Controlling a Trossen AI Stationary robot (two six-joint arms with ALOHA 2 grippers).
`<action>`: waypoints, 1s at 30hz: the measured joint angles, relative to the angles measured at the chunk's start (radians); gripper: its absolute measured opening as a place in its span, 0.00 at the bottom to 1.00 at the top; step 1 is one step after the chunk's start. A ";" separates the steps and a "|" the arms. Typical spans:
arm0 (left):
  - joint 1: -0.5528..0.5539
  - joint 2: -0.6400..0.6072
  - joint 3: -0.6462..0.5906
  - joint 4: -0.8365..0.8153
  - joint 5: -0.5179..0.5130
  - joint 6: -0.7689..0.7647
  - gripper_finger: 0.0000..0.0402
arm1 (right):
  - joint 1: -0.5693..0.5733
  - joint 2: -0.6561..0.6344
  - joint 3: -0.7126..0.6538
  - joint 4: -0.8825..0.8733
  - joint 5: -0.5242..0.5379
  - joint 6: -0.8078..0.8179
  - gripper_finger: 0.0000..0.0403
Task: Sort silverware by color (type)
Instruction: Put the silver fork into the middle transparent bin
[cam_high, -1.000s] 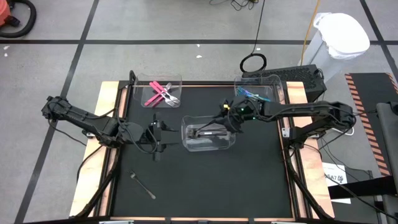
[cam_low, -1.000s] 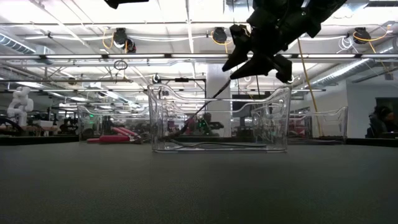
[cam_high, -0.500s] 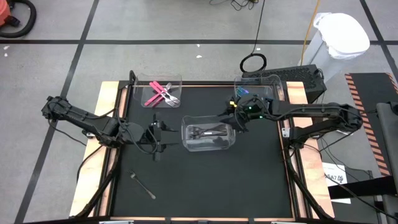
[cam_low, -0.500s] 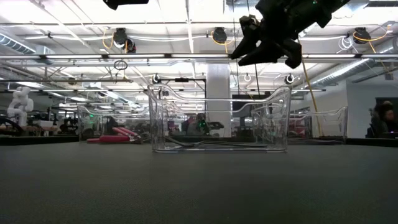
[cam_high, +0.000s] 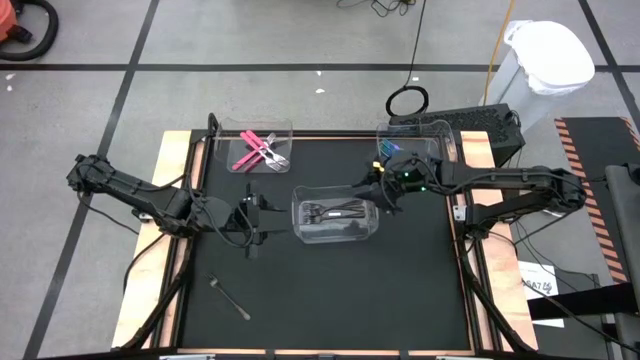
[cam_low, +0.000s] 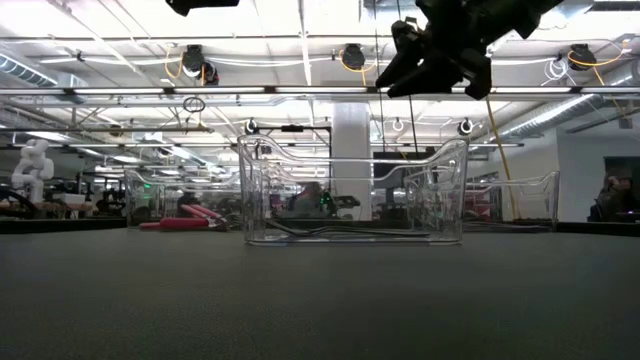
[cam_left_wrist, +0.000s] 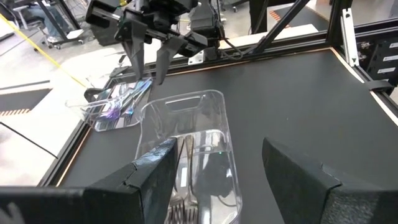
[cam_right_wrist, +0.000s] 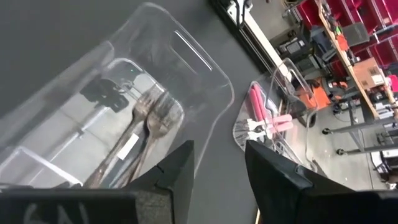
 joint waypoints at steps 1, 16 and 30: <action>0.000 0.000 0.000 -0.002 0.000 0.000 0.59 | 0.006 0.000 0.000 0.000 -0.001 0.000 0.35; -0.004 0.000 0.000 -0.183 0.000 -0.238 0.59 | 0.174 0.000 0.000 0.017 -0.004 0.107 0.35; -0.167 0.055 -0.104 -0.246 -0.038 -0.716 0.59 | 0.313 0.001 0.000 0.052 -0.002 0.287 0.35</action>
